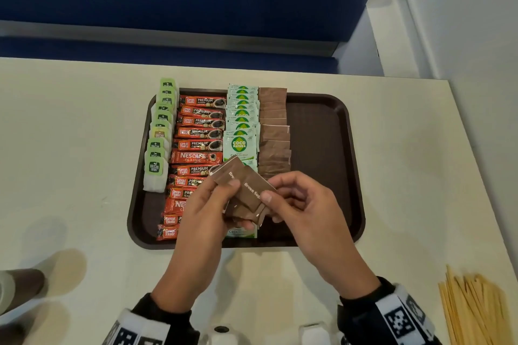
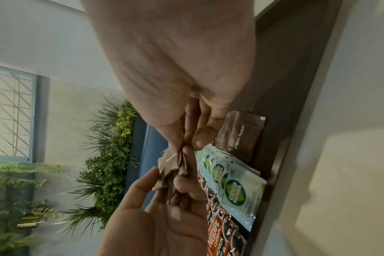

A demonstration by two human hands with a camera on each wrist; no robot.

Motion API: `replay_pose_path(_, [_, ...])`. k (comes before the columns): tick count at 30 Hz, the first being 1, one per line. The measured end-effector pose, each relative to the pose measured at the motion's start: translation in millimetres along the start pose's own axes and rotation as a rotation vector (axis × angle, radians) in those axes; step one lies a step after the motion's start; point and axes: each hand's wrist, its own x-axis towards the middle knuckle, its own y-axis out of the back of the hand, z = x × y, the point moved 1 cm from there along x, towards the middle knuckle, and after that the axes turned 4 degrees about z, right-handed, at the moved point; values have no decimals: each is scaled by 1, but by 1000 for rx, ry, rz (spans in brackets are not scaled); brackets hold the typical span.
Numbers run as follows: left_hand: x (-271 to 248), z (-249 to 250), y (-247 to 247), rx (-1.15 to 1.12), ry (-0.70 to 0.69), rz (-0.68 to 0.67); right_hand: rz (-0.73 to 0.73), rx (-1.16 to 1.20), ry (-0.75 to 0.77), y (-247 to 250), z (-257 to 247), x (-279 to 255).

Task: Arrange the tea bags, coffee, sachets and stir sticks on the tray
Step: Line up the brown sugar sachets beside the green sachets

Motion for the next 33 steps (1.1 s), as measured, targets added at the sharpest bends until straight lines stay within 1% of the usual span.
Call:
replay_pose_path(2, [1, 1, 5, 83, -54, -13, 9, 9, -13, 2, 0, -1])
replay_pose_path(5, [0, 1, 9, 216, -154, 7, 22, 79, -56, 3, 0, -2])
replay_pose_path(8, [-2, 2, 9, 247, -174, 15, 10, 86, -55, 4, 1, -3])
replay_pose_path(11, [-4, 4, 10, 239, -194, 32, 85, 83, -14, 14, 3, 0])
replay_pose_path(13, [-4, 6, 13, 237, -202, 53, 154, -15, 37, 26, 5, 3])
replay_pose_path(15, [-3, 6, 16, 233, -188, 65, 158, -172, 72, 36, 9, 5])
replay_pose_path(17, [-3, 6, 18, 228, -176, 73, 86, -303, 72, 40, 13, 5])
replay_pose_path(20, [-2, 5, 18, 232, -176, 78, -61, -401, 64, 36, 20, 4])
replay_pose_path(23, [-2, 2, 17, 234, -170, 76, -123, -488, 106, 30, 26, 3])
replay_pose_path(29, [-2, 1, 16, 239, -172, 87, -45, -599, 241, 23, 40, 4])
replay_pose_path(33, [-2, 2, 16, 241, -162, 95, -21, -647, 284, 20, 46, 4])
